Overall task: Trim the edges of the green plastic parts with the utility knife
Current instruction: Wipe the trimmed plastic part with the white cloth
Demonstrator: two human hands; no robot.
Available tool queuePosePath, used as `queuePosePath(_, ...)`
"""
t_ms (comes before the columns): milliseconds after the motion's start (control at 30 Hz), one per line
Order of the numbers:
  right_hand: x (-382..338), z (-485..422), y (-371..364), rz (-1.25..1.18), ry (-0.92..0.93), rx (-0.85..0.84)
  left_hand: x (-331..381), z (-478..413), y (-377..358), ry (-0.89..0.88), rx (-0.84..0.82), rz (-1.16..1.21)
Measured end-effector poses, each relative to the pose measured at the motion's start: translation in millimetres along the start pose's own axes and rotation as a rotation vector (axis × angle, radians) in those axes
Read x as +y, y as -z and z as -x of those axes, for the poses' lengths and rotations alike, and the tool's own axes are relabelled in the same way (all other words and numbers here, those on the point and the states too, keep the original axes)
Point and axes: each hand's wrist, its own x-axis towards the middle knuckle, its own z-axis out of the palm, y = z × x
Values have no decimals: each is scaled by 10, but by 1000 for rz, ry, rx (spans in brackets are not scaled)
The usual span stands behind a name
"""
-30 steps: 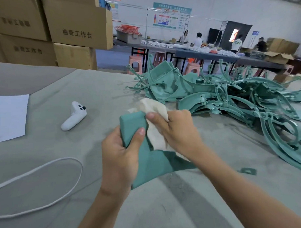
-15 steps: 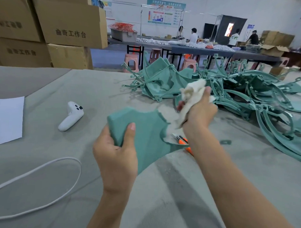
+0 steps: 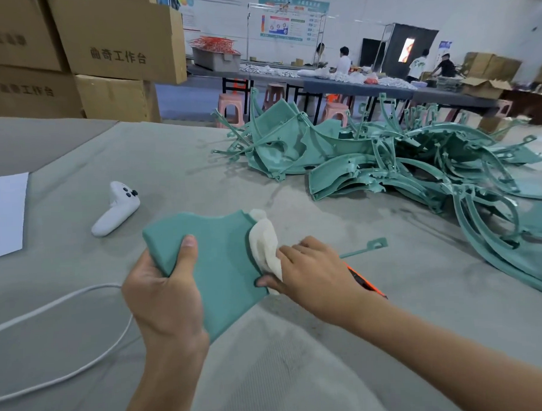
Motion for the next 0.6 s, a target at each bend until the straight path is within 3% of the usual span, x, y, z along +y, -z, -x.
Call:
queuePosePath(300, 336, -16, 148, 82, 239, -218, -6, -60, -66, 50, -49, 8)
queuePosePath(433, 511, 0, 253, 147, 211, -418, 16, -237, 76, 10, -11, -55)
queuePosePath(600, 630, 218, 305, 251, 219, -226, 23, -342, 168, -27, -42, -130)
